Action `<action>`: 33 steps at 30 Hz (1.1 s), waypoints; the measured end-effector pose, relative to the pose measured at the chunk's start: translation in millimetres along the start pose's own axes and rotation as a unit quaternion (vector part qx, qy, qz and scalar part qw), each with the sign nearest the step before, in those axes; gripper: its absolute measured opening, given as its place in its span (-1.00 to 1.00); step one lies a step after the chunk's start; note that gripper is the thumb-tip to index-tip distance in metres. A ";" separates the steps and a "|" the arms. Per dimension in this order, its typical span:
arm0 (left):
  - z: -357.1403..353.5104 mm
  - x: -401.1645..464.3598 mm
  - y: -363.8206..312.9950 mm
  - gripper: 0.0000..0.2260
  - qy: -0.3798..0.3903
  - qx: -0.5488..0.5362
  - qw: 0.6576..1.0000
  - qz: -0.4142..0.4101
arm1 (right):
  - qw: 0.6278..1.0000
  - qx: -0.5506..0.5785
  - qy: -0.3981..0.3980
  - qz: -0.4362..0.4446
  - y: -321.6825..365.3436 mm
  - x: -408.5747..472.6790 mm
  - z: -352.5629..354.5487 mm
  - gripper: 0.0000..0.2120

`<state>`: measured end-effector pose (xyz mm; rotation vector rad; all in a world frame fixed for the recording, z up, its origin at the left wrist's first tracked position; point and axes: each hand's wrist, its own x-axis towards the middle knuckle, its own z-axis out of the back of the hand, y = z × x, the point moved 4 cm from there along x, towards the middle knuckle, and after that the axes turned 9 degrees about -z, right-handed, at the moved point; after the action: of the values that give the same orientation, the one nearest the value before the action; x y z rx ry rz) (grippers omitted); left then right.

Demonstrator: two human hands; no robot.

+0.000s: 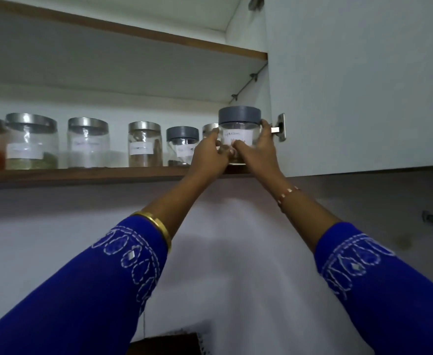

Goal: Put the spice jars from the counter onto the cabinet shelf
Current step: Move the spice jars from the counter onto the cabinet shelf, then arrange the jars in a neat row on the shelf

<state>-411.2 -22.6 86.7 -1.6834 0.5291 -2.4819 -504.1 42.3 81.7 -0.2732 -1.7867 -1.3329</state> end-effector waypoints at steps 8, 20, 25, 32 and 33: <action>-33.1 30.4 25.9 -0.59 0.081 0.014 0.997 0.013 | 0.996 -0.082 -0.025 -0.005 -43.1 44.8 0.7 -0.40; -56.1 68.9 41.0 -0.70 0.201 0.143 0.966 0.080 | 0.960 -0.268 -0.059 0.053 -58.6 63.8 1.5 -0.65; -59.8 72.7 53.0 -0.79 0.186 0.118 0.972 0.081 | 0.954 -0.293 -0.052 0.038 -64.2 67.2 3.0 -0.74; -64.9 71.0 47.9 -0.82 0.208 0.152 0.963 0.083 | 0.938 -0.347 -0.001 0.009 -64.3 72.1 1.1 -0.70; -65.3 70.9 48.1 -0.81 0.207 0.152 0.963 0.077 | 0.937 -0.350 0.007 0.007 -64.0 72.3 0.9 -0.70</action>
<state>-503.8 -71.7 111.6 -0.9795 0.2751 -2.6364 -587.7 -4.9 92.0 -0.6543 -1.2306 -1.9184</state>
